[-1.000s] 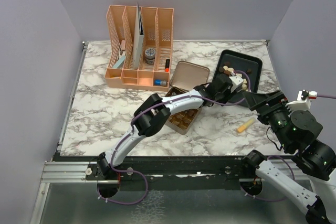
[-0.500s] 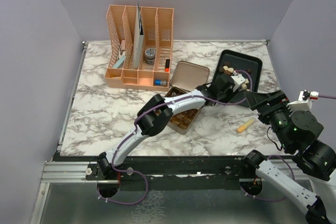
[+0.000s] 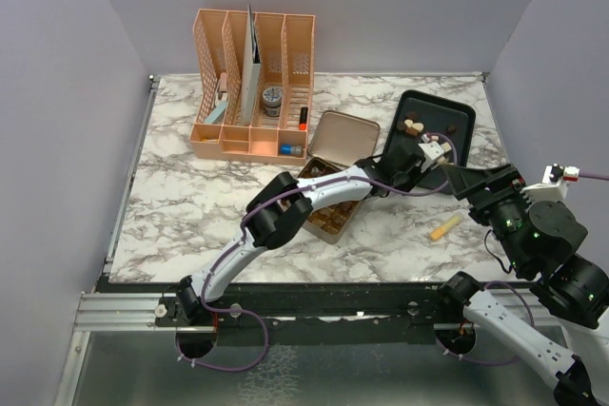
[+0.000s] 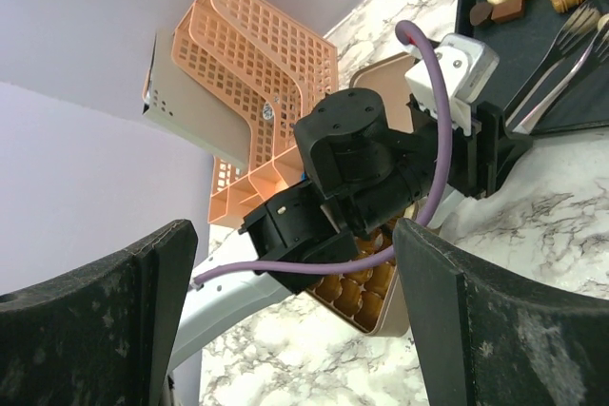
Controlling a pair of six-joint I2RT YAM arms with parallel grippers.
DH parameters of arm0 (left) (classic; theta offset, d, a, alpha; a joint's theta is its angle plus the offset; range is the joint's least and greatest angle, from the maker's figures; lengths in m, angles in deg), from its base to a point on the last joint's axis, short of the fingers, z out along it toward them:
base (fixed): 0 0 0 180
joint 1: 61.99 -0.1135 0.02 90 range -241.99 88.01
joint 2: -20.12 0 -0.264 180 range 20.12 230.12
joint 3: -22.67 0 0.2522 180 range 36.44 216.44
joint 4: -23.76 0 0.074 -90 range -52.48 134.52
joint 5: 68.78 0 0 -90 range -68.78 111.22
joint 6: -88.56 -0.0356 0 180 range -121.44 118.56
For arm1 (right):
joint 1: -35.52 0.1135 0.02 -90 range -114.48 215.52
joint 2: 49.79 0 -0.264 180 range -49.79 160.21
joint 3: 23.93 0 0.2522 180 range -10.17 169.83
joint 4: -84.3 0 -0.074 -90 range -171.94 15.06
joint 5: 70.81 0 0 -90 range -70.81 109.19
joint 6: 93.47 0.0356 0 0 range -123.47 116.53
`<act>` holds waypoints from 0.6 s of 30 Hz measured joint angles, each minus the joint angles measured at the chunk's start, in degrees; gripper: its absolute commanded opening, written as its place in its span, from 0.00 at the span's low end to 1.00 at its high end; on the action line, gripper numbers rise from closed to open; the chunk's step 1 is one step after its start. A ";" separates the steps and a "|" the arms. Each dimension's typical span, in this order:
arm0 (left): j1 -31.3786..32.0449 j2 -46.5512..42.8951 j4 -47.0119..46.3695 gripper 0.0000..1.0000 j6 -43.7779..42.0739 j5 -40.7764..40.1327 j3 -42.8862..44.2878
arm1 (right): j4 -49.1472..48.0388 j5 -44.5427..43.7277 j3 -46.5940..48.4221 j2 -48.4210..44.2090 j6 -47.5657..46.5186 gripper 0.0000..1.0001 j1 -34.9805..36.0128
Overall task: Pack the chocolate
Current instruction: Pick up the fake chocolate from the plate.
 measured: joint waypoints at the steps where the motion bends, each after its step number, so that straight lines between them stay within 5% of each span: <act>1: 0.07 -0.90 -0.07 0.35 0.04 -0.11 -1.42 | -0.02 0.00 0.00 -0.02 0.00 0.89 0.00; 18: -0.35 -16.31 0.74 0.31 2.03 -4.50 -12.13 | -1.09 1.64 -4.24 -1.29 0.20 0.88 0.00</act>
